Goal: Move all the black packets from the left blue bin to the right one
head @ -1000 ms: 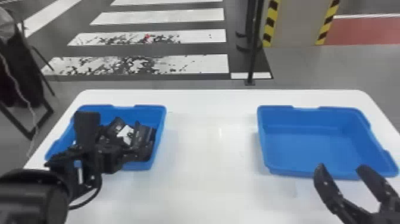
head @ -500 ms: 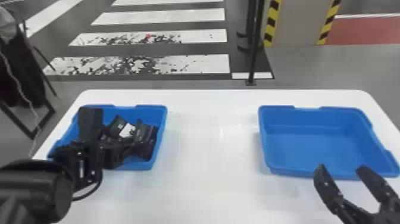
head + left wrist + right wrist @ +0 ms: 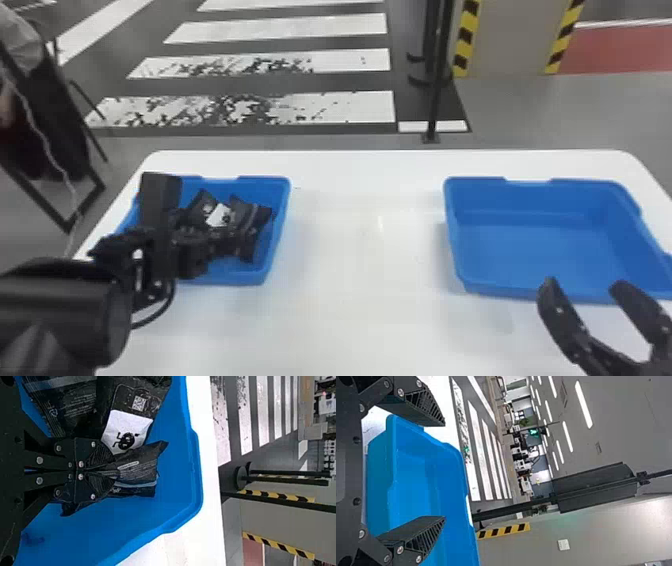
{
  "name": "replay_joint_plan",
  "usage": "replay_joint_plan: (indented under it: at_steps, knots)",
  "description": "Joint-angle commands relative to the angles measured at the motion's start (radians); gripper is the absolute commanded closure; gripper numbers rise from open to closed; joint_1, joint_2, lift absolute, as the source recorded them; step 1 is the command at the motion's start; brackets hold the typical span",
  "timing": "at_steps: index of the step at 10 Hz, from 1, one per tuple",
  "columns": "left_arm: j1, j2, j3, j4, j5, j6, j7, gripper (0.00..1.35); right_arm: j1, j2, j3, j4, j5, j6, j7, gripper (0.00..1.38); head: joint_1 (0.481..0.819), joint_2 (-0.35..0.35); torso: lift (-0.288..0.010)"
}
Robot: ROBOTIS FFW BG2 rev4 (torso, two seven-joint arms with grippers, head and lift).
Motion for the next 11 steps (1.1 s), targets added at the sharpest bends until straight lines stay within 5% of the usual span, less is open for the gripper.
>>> replay_joint_plan:
  at_steps: [1, 5, 9, 11]
  knots:
    - [0.071, -0.004, 0.04, -0.143, 0.017, 0.013, -0.001, 1.22, 0.001, 0.001, 0.0, -0.004, -0.002, 0.0, 0.003, 0.2, 0.695, 0.118, -0.185]
    - [0.221, -0.004, 0.076, -0.42, 0.155, 0.003, -0.026, 1.22, -0.043, 0.001, 0.052, -0.039, -0.08, 0.027, 0.076, 0.2, 0.695, 0.113, -0.185]
    - [0.245, -0.014, -0.085, -0.455, 0.288, -0.044, -0.045, 1.22, -0.144, -0.008, 0.084, -0.046, -0.182, 0.157, 0.224, 0.2, 0.695, 0.035, -0.185]
    - [0.206, -0.014, -0.147, -0.445, 0.306, -0.044, -0.047, 1.22, -0.164, -0.015, 0.106, -0.031, -0.239, 0.169, 0.239, 0.2, 0.695, 0.006, -0.185]
